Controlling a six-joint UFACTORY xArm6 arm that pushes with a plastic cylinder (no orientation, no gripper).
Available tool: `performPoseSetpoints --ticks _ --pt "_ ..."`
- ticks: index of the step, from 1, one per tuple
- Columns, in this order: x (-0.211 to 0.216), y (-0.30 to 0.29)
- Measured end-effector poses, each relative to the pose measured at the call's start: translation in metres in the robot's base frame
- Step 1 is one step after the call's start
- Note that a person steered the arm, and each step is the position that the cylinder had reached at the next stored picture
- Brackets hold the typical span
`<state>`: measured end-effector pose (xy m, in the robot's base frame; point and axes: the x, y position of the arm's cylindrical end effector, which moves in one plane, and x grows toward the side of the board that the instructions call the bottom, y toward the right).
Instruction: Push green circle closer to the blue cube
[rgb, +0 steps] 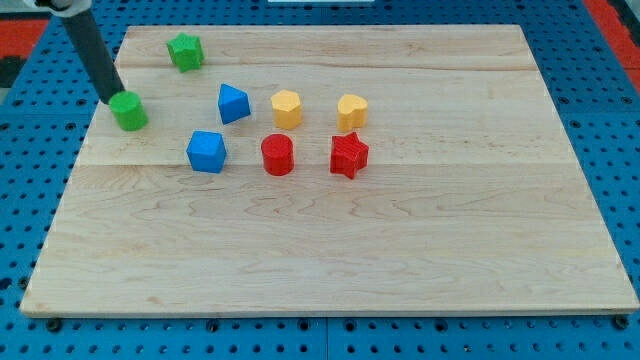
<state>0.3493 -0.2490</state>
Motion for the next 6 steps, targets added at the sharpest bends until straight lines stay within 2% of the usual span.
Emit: performPoseSetpoints --ticks 1,2,3,6 --pt "0.019 0.033" --pt "0.025 0.001" --pt "0.048 -0.007" --pt "0.054 0.061"
